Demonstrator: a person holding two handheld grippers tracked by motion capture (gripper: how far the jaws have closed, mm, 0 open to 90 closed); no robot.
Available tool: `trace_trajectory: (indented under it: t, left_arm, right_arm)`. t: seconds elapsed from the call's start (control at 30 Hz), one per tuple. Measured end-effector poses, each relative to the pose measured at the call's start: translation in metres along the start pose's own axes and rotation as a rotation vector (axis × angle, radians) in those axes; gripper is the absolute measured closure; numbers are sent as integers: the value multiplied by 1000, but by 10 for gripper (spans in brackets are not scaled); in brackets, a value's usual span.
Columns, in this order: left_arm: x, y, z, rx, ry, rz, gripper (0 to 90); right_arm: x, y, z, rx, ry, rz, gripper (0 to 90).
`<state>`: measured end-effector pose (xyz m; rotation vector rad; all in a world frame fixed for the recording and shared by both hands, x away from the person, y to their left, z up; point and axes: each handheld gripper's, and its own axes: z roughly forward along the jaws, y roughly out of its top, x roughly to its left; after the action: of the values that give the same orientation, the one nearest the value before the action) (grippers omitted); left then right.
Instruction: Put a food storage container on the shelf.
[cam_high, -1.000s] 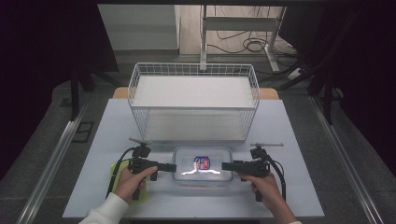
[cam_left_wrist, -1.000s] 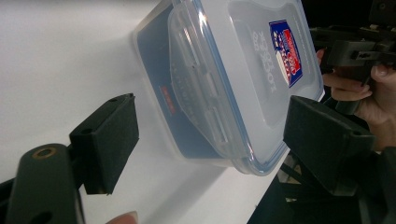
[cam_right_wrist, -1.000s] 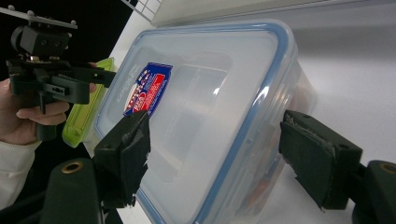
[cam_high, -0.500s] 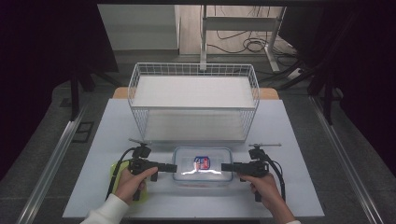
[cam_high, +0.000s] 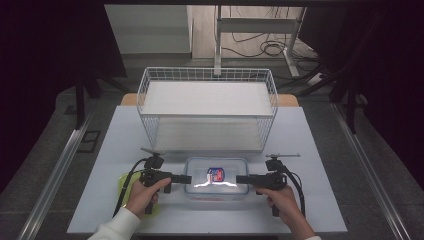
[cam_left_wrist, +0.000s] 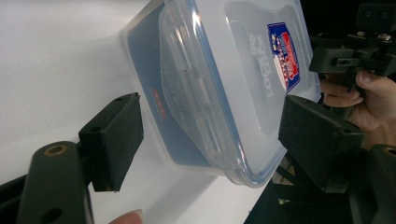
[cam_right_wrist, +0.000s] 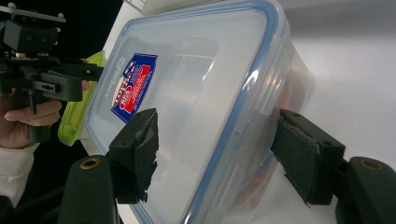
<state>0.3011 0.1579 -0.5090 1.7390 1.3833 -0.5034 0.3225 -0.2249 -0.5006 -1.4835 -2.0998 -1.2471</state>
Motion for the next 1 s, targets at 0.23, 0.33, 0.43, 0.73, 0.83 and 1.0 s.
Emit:
trace_trajectory:
  t: [0.23,0.33,0.43,0.73,0.83,1.0]
  left_arm:
    - [1,0,5,23,-8,1,252]
    - [1,0,7,25,-21,-3,310]
    - [1,0,7,31,-15,-11,326]
    - [0,-1,4,29,-19,-20,360]
    - [-1,-1,3,29,-20,-21,371]
    - [-1,-2,0,27,-31,-14,393]
  right_arm:
    - [2,-1,2,11,14,1,336]
    - [2,-1,3,10,17,1,340]
    - [2,-1,4,12,23,5,347]
    - [0,-3,1,-9,51,42,409]
    - [-1,-4,0,-15,57,48,426]
    - [-2,-6,-3,-30,75,51,454]
